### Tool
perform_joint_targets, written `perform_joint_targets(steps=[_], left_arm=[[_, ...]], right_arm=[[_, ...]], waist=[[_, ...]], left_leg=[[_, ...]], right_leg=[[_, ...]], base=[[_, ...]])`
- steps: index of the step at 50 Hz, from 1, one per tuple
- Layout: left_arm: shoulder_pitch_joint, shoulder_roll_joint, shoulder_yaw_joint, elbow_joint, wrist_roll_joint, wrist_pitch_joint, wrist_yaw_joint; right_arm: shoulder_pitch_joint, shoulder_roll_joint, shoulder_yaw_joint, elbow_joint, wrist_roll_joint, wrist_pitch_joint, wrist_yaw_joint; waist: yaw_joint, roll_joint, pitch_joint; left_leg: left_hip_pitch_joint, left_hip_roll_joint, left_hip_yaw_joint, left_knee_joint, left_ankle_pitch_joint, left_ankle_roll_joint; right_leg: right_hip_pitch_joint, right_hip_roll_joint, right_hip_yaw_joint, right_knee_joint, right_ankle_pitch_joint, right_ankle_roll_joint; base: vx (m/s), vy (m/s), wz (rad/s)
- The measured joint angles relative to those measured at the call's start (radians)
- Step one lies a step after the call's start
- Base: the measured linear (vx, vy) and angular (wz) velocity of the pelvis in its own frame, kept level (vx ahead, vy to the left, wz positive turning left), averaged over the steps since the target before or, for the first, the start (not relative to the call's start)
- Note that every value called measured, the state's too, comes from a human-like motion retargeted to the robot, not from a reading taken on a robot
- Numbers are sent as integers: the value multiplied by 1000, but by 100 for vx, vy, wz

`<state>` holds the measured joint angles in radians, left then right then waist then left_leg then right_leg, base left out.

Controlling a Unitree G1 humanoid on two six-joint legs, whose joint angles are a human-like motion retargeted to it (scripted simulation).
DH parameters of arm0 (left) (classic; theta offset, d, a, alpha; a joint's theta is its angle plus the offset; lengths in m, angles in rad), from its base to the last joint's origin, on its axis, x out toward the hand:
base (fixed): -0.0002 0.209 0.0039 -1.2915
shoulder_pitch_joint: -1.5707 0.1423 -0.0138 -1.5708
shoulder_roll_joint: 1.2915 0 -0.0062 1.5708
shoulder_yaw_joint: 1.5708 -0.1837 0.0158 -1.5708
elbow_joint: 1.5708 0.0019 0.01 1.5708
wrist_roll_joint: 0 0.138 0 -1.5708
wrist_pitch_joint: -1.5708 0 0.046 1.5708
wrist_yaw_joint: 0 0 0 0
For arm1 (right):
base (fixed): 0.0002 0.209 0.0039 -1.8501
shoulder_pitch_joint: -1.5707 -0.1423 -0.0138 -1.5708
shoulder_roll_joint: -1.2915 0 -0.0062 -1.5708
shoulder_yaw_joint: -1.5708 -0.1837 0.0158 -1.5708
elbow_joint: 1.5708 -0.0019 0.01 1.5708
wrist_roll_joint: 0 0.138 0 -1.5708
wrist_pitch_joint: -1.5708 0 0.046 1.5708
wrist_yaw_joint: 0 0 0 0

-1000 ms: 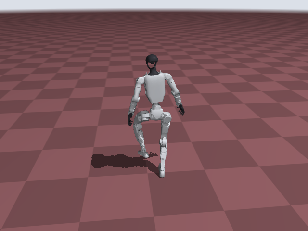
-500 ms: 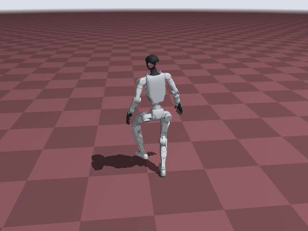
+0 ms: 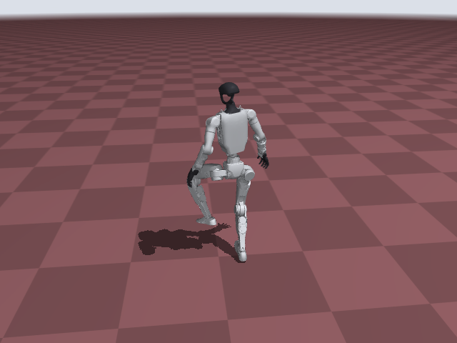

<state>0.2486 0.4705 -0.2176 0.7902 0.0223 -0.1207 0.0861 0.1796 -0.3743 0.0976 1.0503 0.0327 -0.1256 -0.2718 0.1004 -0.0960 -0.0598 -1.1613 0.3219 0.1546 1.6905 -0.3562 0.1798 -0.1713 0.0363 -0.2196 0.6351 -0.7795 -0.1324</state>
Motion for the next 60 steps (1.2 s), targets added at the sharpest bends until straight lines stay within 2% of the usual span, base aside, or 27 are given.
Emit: perform_joint_targets(steps=[5,8,13,18,25,30,34,40,47,50,53,55,57,60], left_arm=[[46,-4,11,-15,-35,0,-16],[46,-2,13,-36,-53,-3,-29],[35,-1,9,-54,-68,-12,-37],[18,0,3,-48,-63,-27,-13],[-1,-19,-6,-6,-67,-54,40],[-12,-36,-16,14,-82,-66,53],[-16,-45,-22,28,-86,-65,45],[-10,-52,-35,72,-85,-53,14],[8,-43,-26,83,-93,-32,-54],[9,-43,-6,60,-117,-23,-83],[12,-46,21,32,-160,-18,-98],[11,-48,35,15,-184,-16,-97],[7,-49,41,4,-201,-19,-86],[-2,-52,38,4,-213,-27,-52]], right_arm=[[-8,-9,1,-9,25,8,11],[-13,-17,3,-14,29,12,22],[-21,-23,8,-13,28,14,40],[-15,-19,18,-11,34,10,41],[-3,-21,36,-10,14,-20,31],[-5,-26,36,0,-6,-32,41],[-5,-26,40,8,-9,-36,50],[-6,-16,52,19,1,-38,55],[-31,2,51,19,46,-18,74],[-76,1,47,-5,69,-8,94],[-151,4,51,-32,78,-2,115],[-177,3,55,-38,79,3,122],[-196,2,64,-39,77,4,119],[-218,6,83,-36,70,-4,100]], waist=[[-17,17,-2],[-28,23,-4],[-38,22,8],[-27,14,37],[-12,-8,38],[-25,-13,6],[-36,-10,-9],[-39,3,-15],[-26,43,42],[-38,61,51],[-49,63,42],[-53,62,38],[-50,60,38],[-28,58,51]], left_leg=[[-12,-25,-86,275,24,7],[-43,-70,-130,422,53,-15],[-95,-121,-109,480,6,-7],[-101,-107,-8,192,-122,24],[-72,-100,112,-486,-261,-20],[-68,-112,173,-838,-295,-41],[-56,-111,189,-903,-277,-44],[-3,-119,130,-734,-216,-50],[90,-124,-29,17,-20,-34],[104,-190,-122,372,85,-81],[80,-273,-132,656,170,-129],[51,-299,-116,757,180,-137],[26,-303,-105,745,138,-125],[50,-272,-100,542,13,-74]], right_leg=[[-3,10,4,-10,7,-37],[-17,12,7,-16,11,-58],[-35,-6,-3,7,7,-51],[-23,-28,-19,33,1,4],[-26,-58,-28,7,4,64],[-51,-73,-46,-8,22,80],[-66,-83,-53,9,25,82],[-76,-90,-42,47,35,72],[-6,-30,3,54,64,12],[-2,0,18,17,74,-35],[-37,-5,40,15,64,-66],[-59,-14,42,33,52,-70],[-71,-24,38,57,42,-57],[-53,-36,30,81,53,-14]], base=[[-1,-9,22],[-3,-6,20],[-2,4,19],[4,14,1],[3,13,-7],[-3,8,18],[-1,4,23],[1,-1,8],[4,-11,6],[0,-14,15],[4,-2,21],[11,7,34],[19,13,32],[32,23,22]])
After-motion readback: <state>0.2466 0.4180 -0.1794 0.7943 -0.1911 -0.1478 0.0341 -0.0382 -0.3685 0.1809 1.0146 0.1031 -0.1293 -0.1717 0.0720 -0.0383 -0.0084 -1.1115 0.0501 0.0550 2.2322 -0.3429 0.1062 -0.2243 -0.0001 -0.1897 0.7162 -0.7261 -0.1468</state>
